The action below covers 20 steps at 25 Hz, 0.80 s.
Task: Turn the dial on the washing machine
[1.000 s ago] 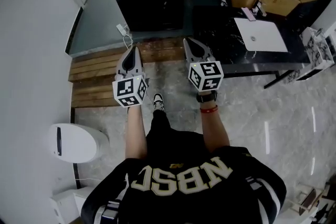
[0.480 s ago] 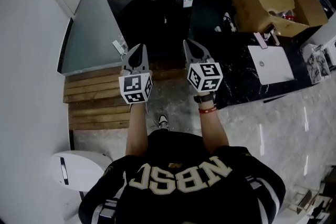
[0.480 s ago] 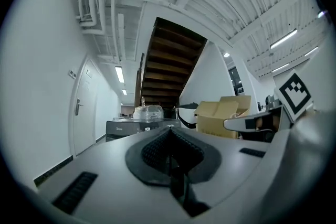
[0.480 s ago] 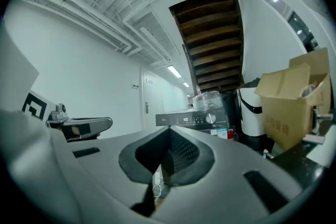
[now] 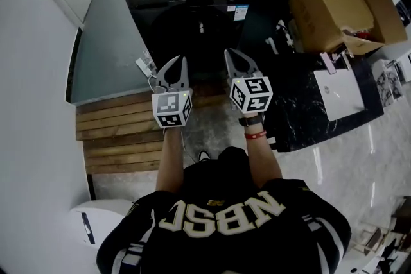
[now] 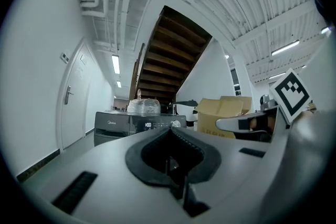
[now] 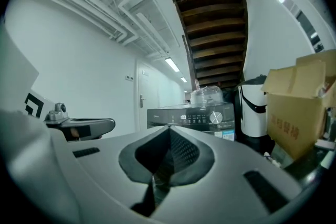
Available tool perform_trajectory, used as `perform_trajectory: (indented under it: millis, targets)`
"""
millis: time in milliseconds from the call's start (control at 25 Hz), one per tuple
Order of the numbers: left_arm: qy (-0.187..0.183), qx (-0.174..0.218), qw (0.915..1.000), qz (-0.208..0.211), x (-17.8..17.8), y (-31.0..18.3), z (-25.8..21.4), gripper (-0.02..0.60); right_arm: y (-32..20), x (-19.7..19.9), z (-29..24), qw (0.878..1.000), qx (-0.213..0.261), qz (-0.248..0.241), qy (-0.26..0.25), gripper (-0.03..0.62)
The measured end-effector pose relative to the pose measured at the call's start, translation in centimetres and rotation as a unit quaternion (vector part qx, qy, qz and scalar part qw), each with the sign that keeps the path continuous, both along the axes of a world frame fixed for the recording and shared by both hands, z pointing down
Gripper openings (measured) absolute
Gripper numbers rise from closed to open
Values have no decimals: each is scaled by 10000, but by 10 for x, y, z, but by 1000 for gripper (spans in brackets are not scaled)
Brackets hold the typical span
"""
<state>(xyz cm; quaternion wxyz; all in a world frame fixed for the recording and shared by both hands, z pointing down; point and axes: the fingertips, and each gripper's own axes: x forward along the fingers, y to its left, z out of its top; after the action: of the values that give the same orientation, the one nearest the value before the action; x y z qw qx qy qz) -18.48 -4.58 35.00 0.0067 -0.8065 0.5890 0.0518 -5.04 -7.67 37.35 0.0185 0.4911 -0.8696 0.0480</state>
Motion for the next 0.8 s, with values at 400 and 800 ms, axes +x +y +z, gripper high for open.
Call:
perform_trajectory:
  millis: [400,800]
  targets:
    - [92,-122,9997,165,26,-92,15,14,-93,34,7,9998,23,212,50,8]
    - [27,-110,9999,89,53,-209,8,14,-218,46,-4,9978,321,7,575,18]
